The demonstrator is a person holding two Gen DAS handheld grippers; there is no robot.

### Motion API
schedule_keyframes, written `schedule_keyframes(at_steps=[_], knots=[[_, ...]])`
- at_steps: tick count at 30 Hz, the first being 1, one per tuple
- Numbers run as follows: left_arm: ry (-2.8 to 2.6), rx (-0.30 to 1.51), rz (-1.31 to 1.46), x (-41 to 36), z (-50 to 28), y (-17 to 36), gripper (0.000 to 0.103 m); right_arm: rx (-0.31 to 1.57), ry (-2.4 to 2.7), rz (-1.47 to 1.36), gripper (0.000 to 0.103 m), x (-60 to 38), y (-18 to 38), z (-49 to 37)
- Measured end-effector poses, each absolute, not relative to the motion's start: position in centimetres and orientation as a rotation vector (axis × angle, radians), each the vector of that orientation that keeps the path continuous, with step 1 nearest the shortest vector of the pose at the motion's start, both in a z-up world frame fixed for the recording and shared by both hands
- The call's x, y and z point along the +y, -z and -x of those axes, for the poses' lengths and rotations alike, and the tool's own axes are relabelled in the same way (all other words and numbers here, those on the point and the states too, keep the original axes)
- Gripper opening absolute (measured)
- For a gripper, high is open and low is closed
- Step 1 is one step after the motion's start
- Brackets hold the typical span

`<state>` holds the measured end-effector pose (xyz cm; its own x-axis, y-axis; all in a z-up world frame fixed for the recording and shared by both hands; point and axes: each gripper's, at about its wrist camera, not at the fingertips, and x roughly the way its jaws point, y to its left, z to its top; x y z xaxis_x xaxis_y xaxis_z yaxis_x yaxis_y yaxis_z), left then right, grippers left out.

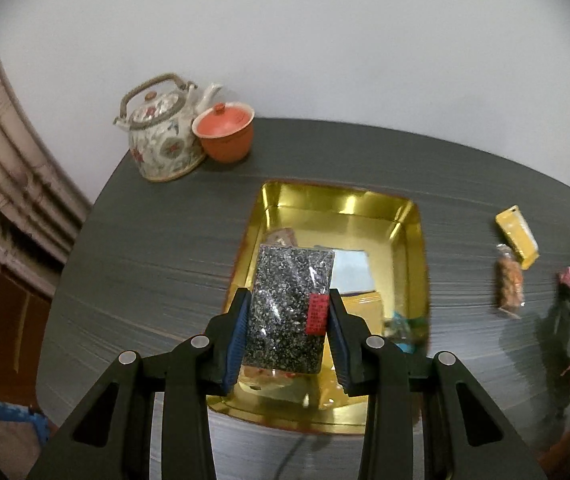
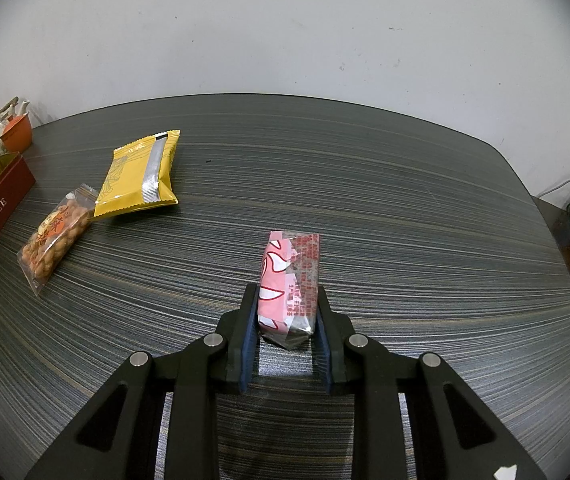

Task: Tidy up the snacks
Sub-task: 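Carry the dark-seed bag over the gold tin with the left tool, then lower the dark-seed bag into the tin and open the left tool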

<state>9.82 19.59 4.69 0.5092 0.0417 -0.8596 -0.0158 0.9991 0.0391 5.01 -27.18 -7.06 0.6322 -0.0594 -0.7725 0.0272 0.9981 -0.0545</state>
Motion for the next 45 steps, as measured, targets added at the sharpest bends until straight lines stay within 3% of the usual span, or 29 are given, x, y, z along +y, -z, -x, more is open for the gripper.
schedule_keyframes(at_steps=[13, 25, 27, 32, 45], knots=[[-0.067, 1.134, -0.050, 20.4, -14.0, 1.1, 0.038, 0.885, 0.048, 0.038, 0.023, -27.2, 7.1, -5.1], [-0.092, 1.115, -0.131, 19.8, -15.1, 1.9, 0.039, 0.885, 0.050, 0.040, 0.024, -27.2, 7.2, -5.1], [-0.088, 1.113, -0.141, 19.7, -15.0, 1.6, 0.042, 0.885, 0.050, 0.040, 0.024, -27.2, 7.2, -5.1], [-0.091, 1.075, -0.179, 19.5, -13.9, 0.6, 0.061, 0.885, 0.050, 0.041, 0.024, -27.2, 7.2, -5.0], [-0.111, 0.978, -0.197, 19.1, -10.2, -2.4, 0.069, 0.885, 0.049, 0.039, 0.024, -27.1, 7.3, -5.1]])
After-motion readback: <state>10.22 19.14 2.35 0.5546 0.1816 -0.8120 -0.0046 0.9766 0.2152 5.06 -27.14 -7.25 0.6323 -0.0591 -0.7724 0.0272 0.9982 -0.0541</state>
